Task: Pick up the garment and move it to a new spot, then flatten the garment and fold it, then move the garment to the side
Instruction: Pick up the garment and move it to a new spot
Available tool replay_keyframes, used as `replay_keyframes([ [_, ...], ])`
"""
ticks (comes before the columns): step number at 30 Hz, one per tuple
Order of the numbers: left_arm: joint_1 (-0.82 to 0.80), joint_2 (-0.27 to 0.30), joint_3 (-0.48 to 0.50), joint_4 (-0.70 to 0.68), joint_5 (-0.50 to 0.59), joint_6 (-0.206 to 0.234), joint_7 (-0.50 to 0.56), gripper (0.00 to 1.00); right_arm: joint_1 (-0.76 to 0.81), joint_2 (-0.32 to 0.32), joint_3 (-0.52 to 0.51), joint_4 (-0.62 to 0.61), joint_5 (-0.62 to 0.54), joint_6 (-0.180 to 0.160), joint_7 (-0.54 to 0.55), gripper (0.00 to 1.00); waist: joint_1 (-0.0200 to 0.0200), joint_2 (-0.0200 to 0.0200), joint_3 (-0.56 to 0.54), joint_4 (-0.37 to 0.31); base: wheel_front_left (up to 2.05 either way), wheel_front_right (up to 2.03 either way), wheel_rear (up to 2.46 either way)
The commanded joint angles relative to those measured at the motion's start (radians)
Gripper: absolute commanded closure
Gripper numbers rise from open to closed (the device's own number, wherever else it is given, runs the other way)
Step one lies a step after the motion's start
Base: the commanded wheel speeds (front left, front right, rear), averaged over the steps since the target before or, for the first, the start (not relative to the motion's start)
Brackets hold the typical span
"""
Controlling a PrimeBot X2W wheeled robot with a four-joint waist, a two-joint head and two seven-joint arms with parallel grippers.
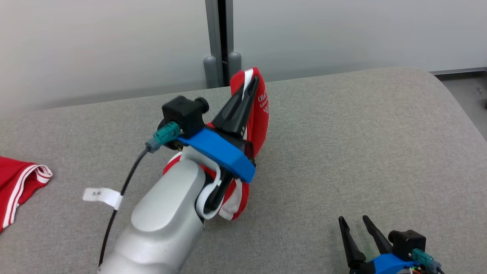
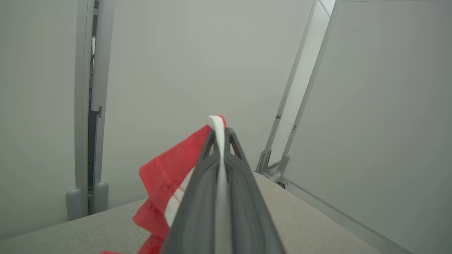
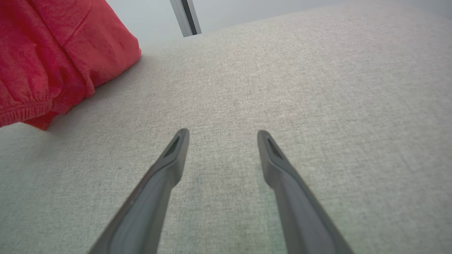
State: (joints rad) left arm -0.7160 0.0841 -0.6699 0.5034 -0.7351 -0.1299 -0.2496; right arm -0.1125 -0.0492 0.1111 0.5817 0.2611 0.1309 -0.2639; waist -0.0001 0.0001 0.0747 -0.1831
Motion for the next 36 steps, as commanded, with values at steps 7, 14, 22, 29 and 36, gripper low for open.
replay_keyframes([
  [7, 0.114, -0.022, -0.063, 0.156, 0.016, 0.002, -0.016, 0.00, 0.009, -0.003, -0.005, -0.003, 0.011, 0.000, -0.001, 0.00, 0.0001, -0.0001, -0.008, 0.025, 0.00, 0.00, 0.00],
  [14, 0.264, 0.006, 0.064, 0.171, 0.056, 0.026, -0.016, 0.00, 0.025, -0.003, -0.023, -0.006, 0.006, 0.000, -0.001, 0.00, 0.0001, -0.0001, -0.044, 0.074, 0.00, 0.00, 0.00],
  [22, 0.508, 0.029, 0.281, 0.068, 0.170, 0.065, -0.017, 0.00, 0.045, -0.003, -0.039, -0.011, 0.015, 0.000, -0.001, 0.00, 0.0001, -0.0001, -0.086, 0.111, 0.00, 0.00, 0.00],
  [29, 0.705, 0.005, 0.438, -0.021, 0.307, 0.048, -0.017, 0.00, 0.070, -0.003, -0.053, -0.021, 0.011, 0.000, -0.001, 0.00, 0.0001, -0.0001, -0.114, 0.137, 0.00, 0.00, 0.00],
  [36, 0.755, -0.021, 0.491, -0.014, 0.380, 0.017, -0.017, 0.00, 0.080, -0.003, -0.052, -0.025, 0.002, 0.000, -0.001, 0.00, 0.0001, -0.0001, -0.111, 0.148, 0.00, 0.00, 0.00],
])
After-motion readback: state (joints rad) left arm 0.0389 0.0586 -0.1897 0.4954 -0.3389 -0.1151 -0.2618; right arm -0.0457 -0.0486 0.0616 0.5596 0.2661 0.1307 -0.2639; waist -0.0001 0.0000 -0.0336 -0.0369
